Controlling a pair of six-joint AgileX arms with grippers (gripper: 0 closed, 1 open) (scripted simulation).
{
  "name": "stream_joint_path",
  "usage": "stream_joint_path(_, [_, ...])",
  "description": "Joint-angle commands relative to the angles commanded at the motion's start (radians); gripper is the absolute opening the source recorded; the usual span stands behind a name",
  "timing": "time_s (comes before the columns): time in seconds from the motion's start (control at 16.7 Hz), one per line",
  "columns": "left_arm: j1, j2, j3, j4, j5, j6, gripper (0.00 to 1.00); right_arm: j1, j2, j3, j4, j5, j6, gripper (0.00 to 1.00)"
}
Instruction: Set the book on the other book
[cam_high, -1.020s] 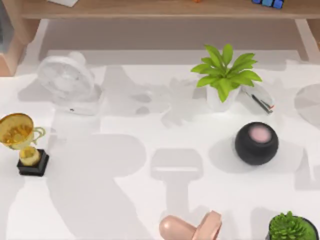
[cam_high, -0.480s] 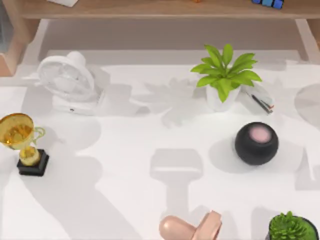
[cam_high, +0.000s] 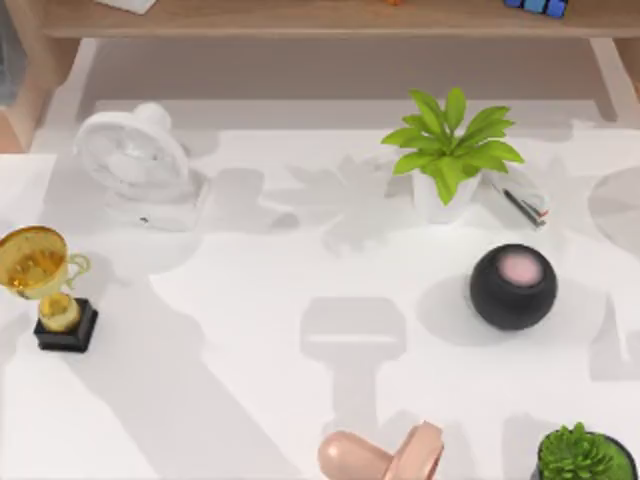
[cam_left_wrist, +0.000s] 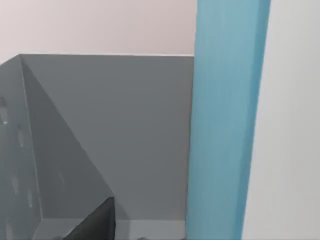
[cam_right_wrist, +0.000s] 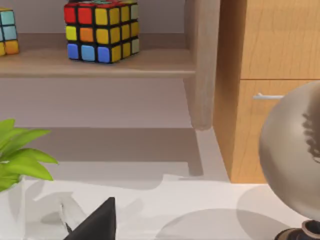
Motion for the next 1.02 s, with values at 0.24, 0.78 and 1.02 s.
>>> stream_joint_path(0.24, [-0.004, 0.018, 0.027, -0.009, -0.004, 0.0, 1.0, 0.0, 0.0, 0.0, 0.0, 0.0, 0.0, 1.0])
stream_joint_path(0.78, [-0.004, 0.018, 0.027, -0.009, -0.004, 0.0, 0.4, 0.0, 0.0, 0.0, 0.0, 0.0, 0.0, 1.0])
stream_joint_path(1.02, [-0.004, 0.018, 0.027, -0.009, -0.004, 0.0, 0.1, 0.0, 0.0, 0.0, 0.0, 0.0, 0.0, 1.0])
